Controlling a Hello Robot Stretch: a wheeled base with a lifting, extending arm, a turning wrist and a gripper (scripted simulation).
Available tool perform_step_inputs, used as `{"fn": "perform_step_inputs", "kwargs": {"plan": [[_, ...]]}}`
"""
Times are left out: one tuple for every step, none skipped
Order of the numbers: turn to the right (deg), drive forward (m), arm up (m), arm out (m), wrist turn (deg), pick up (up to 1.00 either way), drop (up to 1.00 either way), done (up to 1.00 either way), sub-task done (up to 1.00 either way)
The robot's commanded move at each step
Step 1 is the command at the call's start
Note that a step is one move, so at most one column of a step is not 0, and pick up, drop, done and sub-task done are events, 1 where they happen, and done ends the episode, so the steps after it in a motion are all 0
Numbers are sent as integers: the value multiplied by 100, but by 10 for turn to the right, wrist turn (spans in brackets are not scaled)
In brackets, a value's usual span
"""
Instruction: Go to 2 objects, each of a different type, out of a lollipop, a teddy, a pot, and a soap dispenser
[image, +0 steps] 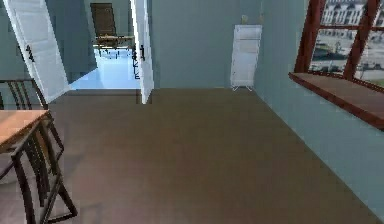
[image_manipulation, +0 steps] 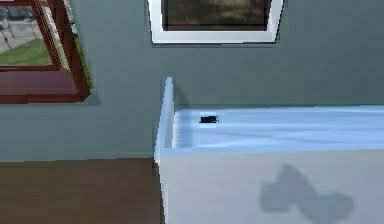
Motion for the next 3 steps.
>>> {"fn": "perform_step_inputs", "kwargs": {"plan": [[-60,0,0,0,0,0,0,0,0],[0,65,0,0,0,0,0,0,0],[-210,0,0,0,0,0,0,0,0]]}}
